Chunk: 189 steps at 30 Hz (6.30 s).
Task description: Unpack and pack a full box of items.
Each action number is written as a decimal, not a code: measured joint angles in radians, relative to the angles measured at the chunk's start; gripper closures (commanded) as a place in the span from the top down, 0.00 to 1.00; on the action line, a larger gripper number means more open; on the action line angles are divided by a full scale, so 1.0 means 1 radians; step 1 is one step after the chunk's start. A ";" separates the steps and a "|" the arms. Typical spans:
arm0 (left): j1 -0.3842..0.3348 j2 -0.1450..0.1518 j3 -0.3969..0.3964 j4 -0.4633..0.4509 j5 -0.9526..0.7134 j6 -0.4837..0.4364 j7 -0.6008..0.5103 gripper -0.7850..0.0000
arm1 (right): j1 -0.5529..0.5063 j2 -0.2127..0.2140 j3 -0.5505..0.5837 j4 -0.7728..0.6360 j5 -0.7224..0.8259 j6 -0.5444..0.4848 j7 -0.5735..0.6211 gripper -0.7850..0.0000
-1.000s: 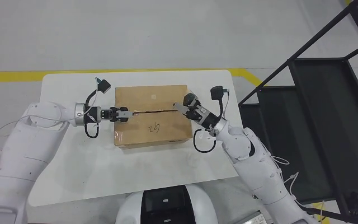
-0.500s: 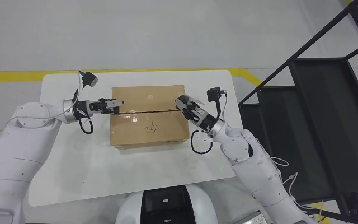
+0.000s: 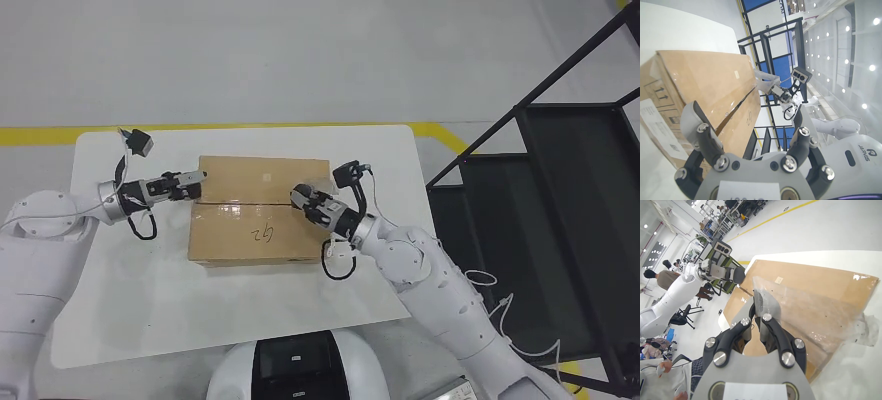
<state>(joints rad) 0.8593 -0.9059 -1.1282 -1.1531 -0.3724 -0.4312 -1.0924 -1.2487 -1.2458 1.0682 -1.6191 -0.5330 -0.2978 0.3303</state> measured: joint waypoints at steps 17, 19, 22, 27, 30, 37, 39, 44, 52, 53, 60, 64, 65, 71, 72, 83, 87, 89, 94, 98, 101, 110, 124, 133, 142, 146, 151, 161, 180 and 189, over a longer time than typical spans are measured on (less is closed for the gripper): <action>0.028 0.002 -0.038 -0.017 -0.003 0.002 0.020 1.00 | 0.055 -0.023 -0.092 0.088 -0.119 0.061 -0.018 0.00; 0.033 0.003 -0.046 -0.018 -0.005 0.000 0.019 1.00 | 0.056 -0.025 -0.097 0.088 -0.121 0.067 -0.020 0.64; 0.041 0.006 -0.060 -0.021 -0.011 -0.002 0.017 1.00 | 0.057 -0.029 -0.102 0.083 -0.109 0.085 -0.007 1.00; 0.054 0.010 -0.083 -0.032 -0.021 -0.005 0.014 1.00 | 0.051 -0.031 -0.099 0.052 -0.100 0.099 -0.002 1.00; 0.063 0.012 -0.095 -0.041 -0.026 -0.006 0.012 1.00 | 0.045 -0.031 -0.095 0.024 -0.090 0.104 0.008 1.00; 0.083 0.017 -0.120 -0.056 -0.036 -0.008 0.003 1.00 | 0.055 -0.037 -0.099 -0.004 -0.036 0.121 0.046 1.00; 0.089 0.018 -0.129 -0.059 -0.037 -0.009 0.003 1.00 | 0.073 -0.044 -0.112 0.005 -0.006 0.134 0.063 1.00; 0.110 0.025 -0.163 -0.067 -0.045 -0.013 0.011 1.00 | 0.126 -0.064 -0.161 0.030 0.086 0.181 0.137 1.00; 0.155 0.033 -0.253 -0.043 -0.084 -0.029 0.135 1.00 | 0.188 -0.087 -0.189 0.090 0.198 0.177 0.152 1.00; 0.162 0.034 -0.265 -0.040 -0.090 -0.025 0.155 1.00 | 0.196 -0.091 -0.193 0.097 0.212 0.178 0.156 1.00; 0.195 0.038 -0.303 -0.046 -0.103 -0.016 0.180 1.00 | 0.264 -0.117 -0.228 0.156 0.307 0.194 0.178 1.00; 0.211 0.038 -0.313 -0.058 -0.103 -0.013 0.179 1.00 | 0.297 -0.133 -0.258 0.181 0.328 0.196 0.184 1.00; 0.214 0.038 -0.315 -0.061 -0.103 -0.011 0.179 1.00 | 0.304 -0.138 -0.267 0.188 0.334 0.192 0.184 1.00; 0.222 0.037 -0.321 -0.073 -0.106 -0.007 0.179 1.00 | 0.319 -0.145 -0.294 0.197 0.260 0.068 0.159 1.00; 0.222 0.036 -0.321 -0.075 -0.105 -0.006 0.177 1.00 | 0.316 -0.144 -0.294 0.199 0.248 0.048 0.154 1.00; 0.212 0.030 -0.307 -0.081 -0.092 0.005 0.164 1.00 | 0.299 -0.152 -0.266 0.221 0.295 0.099 0.134 1.00; 0.208 0.029 -0.306 -0.083 -0.081 0.008 0.157 1.00 | 0.298 -0.155 -0.259 0.216 0.328 0.149 0.162 1.00; 0.208 0.029 -0.309 -0.085 -0.080 0.008 0.156 1.00 | 0.305 -0.161 -0.269 0.227 0.346 0.175 0.179 1.00; 0.217 0.030 -0.323 -0.086 -0.078 0.007 0.156 1.00 | 0.328 -0.182 -0.301 0.276 0.393 0.209 0.172 1.00; 0.223 0.031 -0.333 -0.086 -0.077 0.011 0.156 1.00 | 0.349 -0.200 -0.318 0.308 0.431 0.180 0.150 1.00; 0.222 0.030 -0.333 -0.076 -0.067 0.024 0.162 1.00 | 0.358 -0.207 -0.321 0.301 0.438 0.149 0.145 1.00; 0.097 -0.009 -0.180 0.088 0.026 0.100 0.215 1.00 | 0.269 -0.179 -0.230 0.173 0.462 0.168 0.196 1.00; -0.049 -0.074 0.010 0.252 0.030 0.154 0.058 1.00 | -0.001 -0.095 0.012 -0.144 0.427 0.231 0.356 1.00; -0.108 -0.115 0.119 0.217 0.064 0.150 -0.014 1.00 | -0.193 -0.046 0.231 -0.268 0.450 0.230 0.441 1.00; -0.174 -0.168 0.207 0.253 -0.017 0.102 -0.088 1.00 | -0.286 -0.022 0.316 -0.293 0.498 0.210 0.509 1.00; -0.189 -0.162 0.148 0.333 -0.092 0.042 -0.064 1.00 | -0.267 -0.019 0.285 -0.285 0.494 0.207 0.534 1.00; -0.182 -0.131 0.036 0.405 -0.174 -0.005 -0.061 1.00 | -0.216 -0.022 0.226 -0.239 0.467 0.240 0.516 1.00; -0.086 -0.071 -0.132 0.327 -0.225 -0.010 -0.077 1.00 | -0.093 -0.038 0.121 -0.108 0.485 0.310 0.424 1.00; 0.044 -0.034 -0.244 0.168 -0.187 0.038 -0.031 1.00 | 0.140 -0.088 -0.113 0.045 0.458 0.334 0.345 1.00; 0.093 -0.020 -0.300 0.138 -0.194 0.051 -0.021 1.00 | 0.250 -0.128 -0.215 0.150 0.492 0.345 0.295 1.00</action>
<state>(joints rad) 0.9526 -0.9256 -1.4285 -1.0147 -0.5663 -0.3805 -1.1131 -0.9988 -1.3743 0.8529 -1.4693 -0.0411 0.0471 0.6255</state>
